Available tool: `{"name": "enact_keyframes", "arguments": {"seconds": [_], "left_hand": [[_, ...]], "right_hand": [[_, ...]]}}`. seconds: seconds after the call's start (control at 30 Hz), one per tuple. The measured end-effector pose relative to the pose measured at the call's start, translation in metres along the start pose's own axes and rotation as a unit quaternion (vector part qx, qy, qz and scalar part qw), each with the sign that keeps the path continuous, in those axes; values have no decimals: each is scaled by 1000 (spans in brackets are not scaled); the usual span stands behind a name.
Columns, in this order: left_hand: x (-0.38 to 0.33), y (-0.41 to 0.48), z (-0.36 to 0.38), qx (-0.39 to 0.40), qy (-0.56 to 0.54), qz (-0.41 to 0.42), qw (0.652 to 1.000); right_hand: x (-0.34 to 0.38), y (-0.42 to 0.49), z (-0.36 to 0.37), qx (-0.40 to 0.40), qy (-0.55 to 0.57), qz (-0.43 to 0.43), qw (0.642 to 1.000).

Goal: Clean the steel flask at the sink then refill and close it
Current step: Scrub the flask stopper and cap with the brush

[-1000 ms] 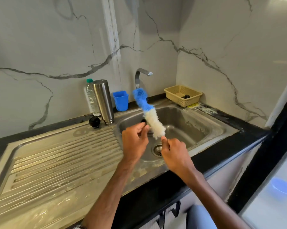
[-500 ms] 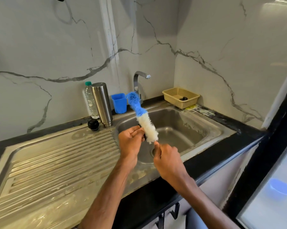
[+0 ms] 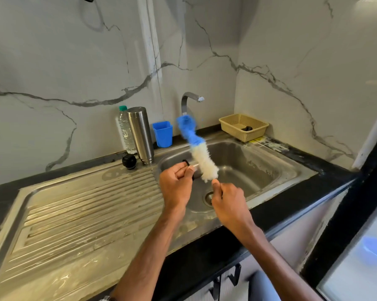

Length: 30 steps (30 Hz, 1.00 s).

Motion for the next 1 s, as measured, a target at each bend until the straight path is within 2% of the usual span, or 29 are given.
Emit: {"name": "enact_keyframes", "arguments": {"seconds": [0.1, 0.2, 0.27, 0.33, 0.47, 0.6, 0.7, 0.87, 1.0], "left_hand": [[1, -4, 1, -38, -106, -72, 991], [1, 1, -4, -46, -247, -147, 957], [0, 0, 2, -32, -277, -165, 946], [2, -4, 5, -29, -277, -171, 945], [0, 3, -8, -40, -282, -164, 944], [-2, 10, -12, -4, -231, -143, 962], [-1, 13, -20, -11, -185, -110, 976], [-1, 12, -20, 57, -139, -96, 984], [2, 17, -28, 18, -145, -99, 984]], "right_hand": [[1, 3, 7, 13, 27, -3, 1000], [5, -14, 25, 42, -2, -44, 998], [1, -1, 21, 7, 16, -18, 1000], [-1, 12, 15, -11, 38, 14, 999], [3, 1, 19, 13, 56, 9, 998], [4, 11, 3, 16, 97, 36, 994], [7, -1, 10, 40, 92, 14, 995], [6, 3, -6, 32, 121, 39, 991], [13, -11, 5, 55, 111, 7, 992]]}}
Point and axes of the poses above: each hand's wrist, its own y-axis towards the middle knuckle, its own z-axis out of the palm, x = y × z, the point moved 1 cm from there along y, towards the middle knuckle, and after that the axes turned 5 degrees about x, right-handed, at the moved point
